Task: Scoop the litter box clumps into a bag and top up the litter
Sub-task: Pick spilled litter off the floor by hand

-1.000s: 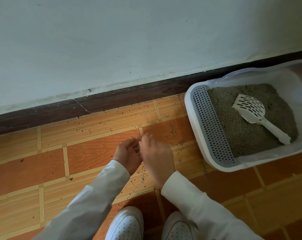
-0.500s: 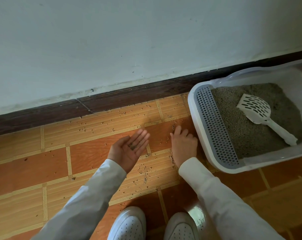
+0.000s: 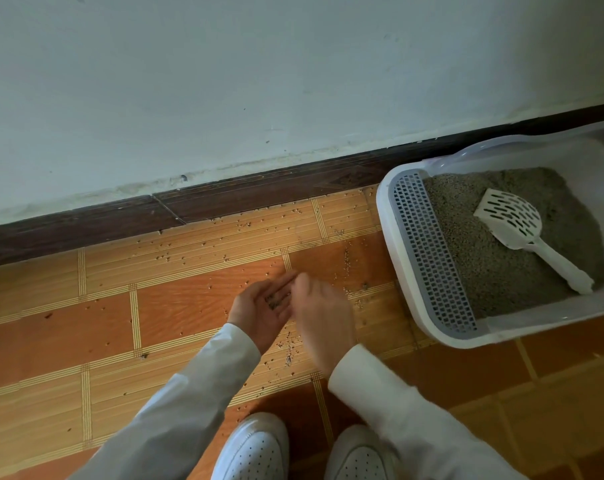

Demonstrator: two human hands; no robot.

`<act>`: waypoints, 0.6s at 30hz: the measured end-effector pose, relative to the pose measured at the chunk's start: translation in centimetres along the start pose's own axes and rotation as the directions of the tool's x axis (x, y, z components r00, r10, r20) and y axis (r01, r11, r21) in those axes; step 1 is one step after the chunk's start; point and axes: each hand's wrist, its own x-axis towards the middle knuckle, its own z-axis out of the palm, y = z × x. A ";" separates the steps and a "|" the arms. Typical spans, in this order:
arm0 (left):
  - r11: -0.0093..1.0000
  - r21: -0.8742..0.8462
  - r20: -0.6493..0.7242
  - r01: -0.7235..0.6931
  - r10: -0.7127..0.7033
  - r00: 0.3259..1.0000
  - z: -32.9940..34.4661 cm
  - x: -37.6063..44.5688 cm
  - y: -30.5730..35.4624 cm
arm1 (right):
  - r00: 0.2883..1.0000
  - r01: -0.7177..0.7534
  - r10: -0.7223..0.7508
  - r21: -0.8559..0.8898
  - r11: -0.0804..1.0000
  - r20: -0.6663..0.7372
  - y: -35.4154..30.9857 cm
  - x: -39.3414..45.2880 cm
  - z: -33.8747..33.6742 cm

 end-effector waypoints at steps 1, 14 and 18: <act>1.000 -0.003 0.009 0.008 -0.008 1.000 0.1 0.0 -0.2 | 1.000 0.021 -0.020 0.033 0.999 -0.014 -0.9 -0.5 -0.4; 0.994 -0.093 0.054 0.055 -0.050 0.997 -0.4 -0.7 -0.5 | 0.967 -0.210 0.215 -0.048 0.977 0.136 5.6 -6.3 1.9; 0.996 -0.067 0.061 0.065 -0.061 0.996 0.0 -1.1 -1.0 | 0.984 -0.140 0.151 -0.116 0.983 0.096 5.0 -6.1 3.0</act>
